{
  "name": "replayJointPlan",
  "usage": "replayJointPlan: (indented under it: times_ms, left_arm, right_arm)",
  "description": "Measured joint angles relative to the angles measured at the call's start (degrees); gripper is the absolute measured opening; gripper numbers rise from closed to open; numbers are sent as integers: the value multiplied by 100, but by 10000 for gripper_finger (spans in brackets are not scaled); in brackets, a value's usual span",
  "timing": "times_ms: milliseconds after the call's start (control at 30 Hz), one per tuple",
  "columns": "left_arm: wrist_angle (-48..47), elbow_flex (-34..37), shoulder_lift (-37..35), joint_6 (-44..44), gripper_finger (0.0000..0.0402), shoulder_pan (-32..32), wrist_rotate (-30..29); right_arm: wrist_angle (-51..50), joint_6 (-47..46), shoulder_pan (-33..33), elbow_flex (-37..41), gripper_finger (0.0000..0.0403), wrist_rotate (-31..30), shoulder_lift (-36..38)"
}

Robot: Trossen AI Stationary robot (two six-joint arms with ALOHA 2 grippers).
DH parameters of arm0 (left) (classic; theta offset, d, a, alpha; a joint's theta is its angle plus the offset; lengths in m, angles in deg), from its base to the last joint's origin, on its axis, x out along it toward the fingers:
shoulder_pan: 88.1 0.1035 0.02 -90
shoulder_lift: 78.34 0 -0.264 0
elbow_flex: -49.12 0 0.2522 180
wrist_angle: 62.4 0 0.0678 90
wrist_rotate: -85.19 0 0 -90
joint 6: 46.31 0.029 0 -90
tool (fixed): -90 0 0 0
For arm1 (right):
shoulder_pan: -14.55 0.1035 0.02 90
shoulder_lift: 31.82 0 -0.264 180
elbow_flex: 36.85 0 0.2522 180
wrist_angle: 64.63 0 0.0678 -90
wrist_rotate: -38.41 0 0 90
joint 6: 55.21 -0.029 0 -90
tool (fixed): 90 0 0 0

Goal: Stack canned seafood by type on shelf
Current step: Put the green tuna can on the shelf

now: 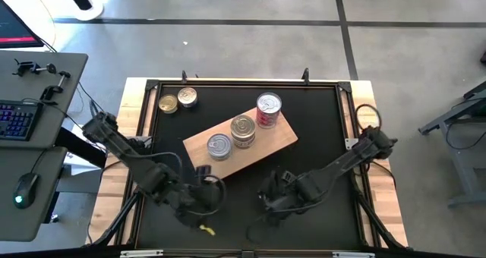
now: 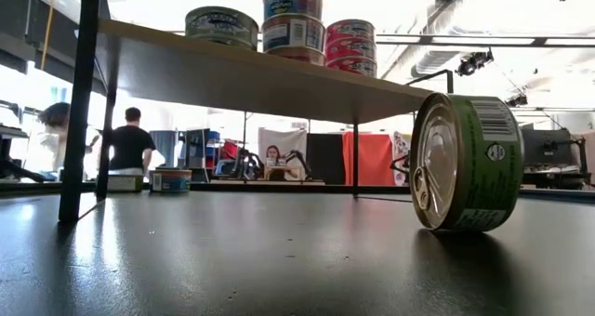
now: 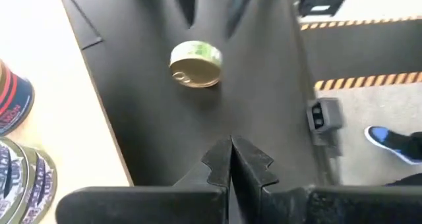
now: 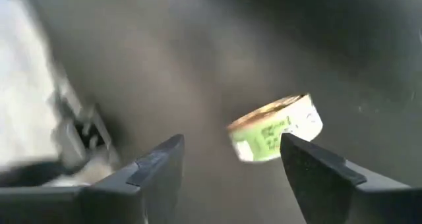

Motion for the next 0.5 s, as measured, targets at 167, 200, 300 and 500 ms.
replayJointPlan:
  times_ms: [167, 200, 300, 500]
  left_arm:
    - [53, 0, -240, -58, 0, -279, -140]
    - [54, 0, -255, -59, 0, -310, -142]
    - [46, 0, -266, -54, 0, -406, -142]
    - [-40, 0, -268, 197, 0, -564, 36]
  right_arm:
    - [-303, -2286, -102, -44, 243, -490, -228]
    - [-289, -2714, -116, 22, 243, -489, -266]
    - [-320, -3774, -116, 226, 243, -509, -400]
    - [-479, -4860, -77, 317, 243, -486, -647]
